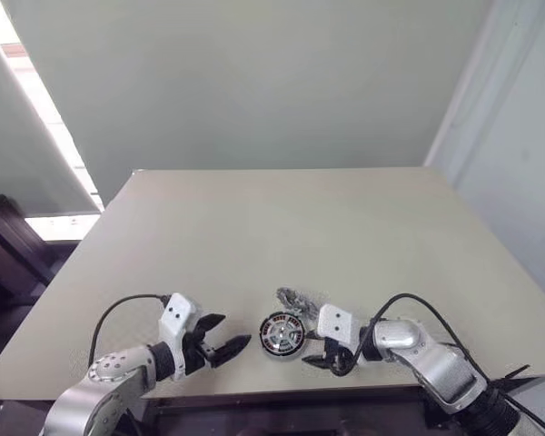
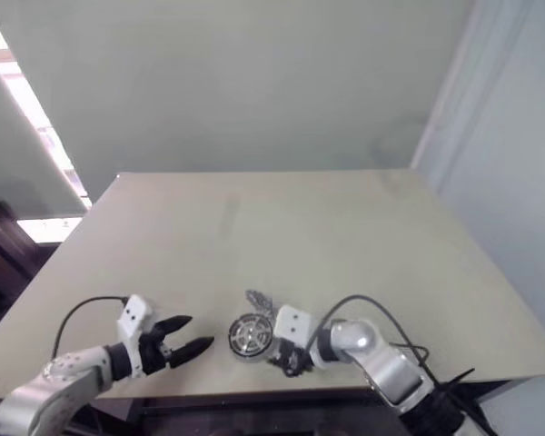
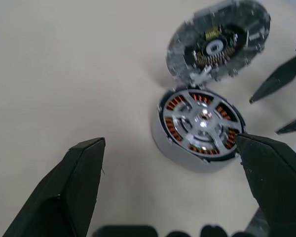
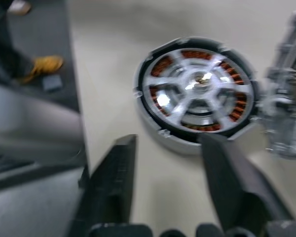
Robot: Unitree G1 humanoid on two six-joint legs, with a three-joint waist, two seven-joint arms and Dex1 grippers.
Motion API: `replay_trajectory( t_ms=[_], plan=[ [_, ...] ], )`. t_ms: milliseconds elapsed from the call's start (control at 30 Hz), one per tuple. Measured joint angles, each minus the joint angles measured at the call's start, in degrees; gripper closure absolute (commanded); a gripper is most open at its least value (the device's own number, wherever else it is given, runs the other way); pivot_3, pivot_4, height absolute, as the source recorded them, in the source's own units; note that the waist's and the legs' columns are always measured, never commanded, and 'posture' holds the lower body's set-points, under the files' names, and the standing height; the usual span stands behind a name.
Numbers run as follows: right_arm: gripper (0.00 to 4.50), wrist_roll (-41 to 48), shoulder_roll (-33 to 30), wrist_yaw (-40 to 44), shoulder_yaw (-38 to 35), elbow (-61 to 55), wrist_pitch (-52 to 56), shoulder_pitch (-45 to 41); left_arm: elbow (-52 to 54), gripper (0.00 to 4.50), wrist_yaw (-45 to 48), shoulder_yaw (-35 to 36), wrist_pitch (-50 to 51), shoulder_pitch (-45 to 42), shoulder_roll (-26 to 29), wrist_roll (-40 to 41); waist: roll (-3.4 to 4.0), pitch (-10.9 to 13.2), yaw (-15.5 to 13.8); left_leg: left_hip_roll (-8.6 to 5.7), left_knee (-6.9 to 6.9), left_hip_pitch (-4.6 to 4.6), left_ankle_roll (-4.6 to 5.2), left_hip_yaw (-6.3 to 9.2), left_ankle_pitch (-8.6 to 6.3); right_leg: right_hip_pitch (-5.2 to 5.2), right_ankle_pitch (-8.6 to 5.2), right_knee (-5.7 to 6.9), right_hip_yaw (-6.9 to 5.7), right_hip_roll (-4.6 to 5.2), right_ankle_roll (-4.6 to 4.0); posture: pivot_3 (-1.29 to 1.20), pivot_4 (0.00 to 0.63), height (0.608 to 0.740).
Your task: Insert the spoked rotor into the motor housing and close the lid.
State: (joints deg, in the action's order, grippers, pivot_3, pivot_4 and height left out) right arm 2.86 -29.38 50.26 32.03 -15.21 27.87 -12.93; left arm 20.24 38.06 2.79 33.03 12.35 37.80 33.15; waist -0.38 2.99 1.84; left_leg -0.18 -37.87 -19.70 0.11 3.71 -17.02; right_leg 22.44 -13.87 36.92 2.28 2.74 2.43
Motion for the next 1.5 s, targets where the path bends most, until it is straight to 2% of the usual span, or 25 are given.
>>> replay_trajectory(
  t_ms=[133, 467, 800, 933, 1267, 1500],
  plan=[
    [0.02, -2.7, 0.1, 0.0, 1.7, -2.2, -0.2, -1.3, -0.1, 0.00, 0.5, 0.0, -0.1, 0.0, -0.5, -1.2, -0.01, 0.0, -0.1, 0.00, -0.02, -0.01, 0.00, 0.01, 0.00, -0.01, 0.03, 0.00, 0.00, 0.01, 0.05, 0.00, 0.000, 0.740],
    [0.02, -10.9, -1.8, 4.6, 10.7, -5.0, -1.5, -5.2, -0.2, 0.00, 2.2, -1.4, -0.4, 0.4, -0.3, -4.8, -0.03, 0.0, -0.3, -0.01, -0.06, 0.01, 0.00, 0.05, 0.00, -0.01, 0.01, 0.00, -0.05, 0.02, 0.02, 0.00, 0.000, 0.740],
    [0.02, -16.4, 4.3, 3.6, 13.7, 3.2, -3.3, -7.4, -0.4, 0.00, 2.5, -2.9, -0.4, 0.1, -1.3, -6.7, -0.04, 0.0, -0.3, 0.00, -0.06, 0.06, 0.00, 0.06, 0.00, -0.02, 0.06, 0.03, -0.05, 0.01, 0.08, 0.00, 0.000, 0.740],
    [0.90, -17.7, 5.8, 2.6, 13.8, 5.5, -3.7, -7.6, -0.4, 0.00, 2.5, -3.1, -0.4, 0.1, -1.7, -7.0, -0.03, 0.0, -0.3, -0.01, -0.07, 0.06, 0.00, 0.06, 0.00, -0.03, 0.07, 0.04, -0.05, 0.01, 0.09, 0.00, 0.000, 0.740],
    [4.31, -19.3, 7.7, 1.1, 13.6, 8.7, -5.4, -8.7, -0.4, 0.00, 2.0, -2.9, -0.4, 0.5, -1.9, -7.4, -0.04, 0.0, -0.3, 0.00, -0.08, 0.11, 0.00, 0.07, 0.01, -0.04, 0.08, 0.08, -0.04, 0.00, 0.09, 0.00, 0.000, 0.740],
    [4.43, -19.0, 9.0, 1.1, 12.8, 8.7, -1.8, -8.4, -0.4, 0.00, 1.9, -2.0, -0.4, 0.7, -2.2, -7.5, -0.02, 0.0, -0.3, 0.03, -0.20, 0.13, -0.02, 0.08, 0.03, -0.04, 0.08, 0.18, -0.06, -0.03, -0.01, 0.00, 0.000, 0.740]
  ],
)
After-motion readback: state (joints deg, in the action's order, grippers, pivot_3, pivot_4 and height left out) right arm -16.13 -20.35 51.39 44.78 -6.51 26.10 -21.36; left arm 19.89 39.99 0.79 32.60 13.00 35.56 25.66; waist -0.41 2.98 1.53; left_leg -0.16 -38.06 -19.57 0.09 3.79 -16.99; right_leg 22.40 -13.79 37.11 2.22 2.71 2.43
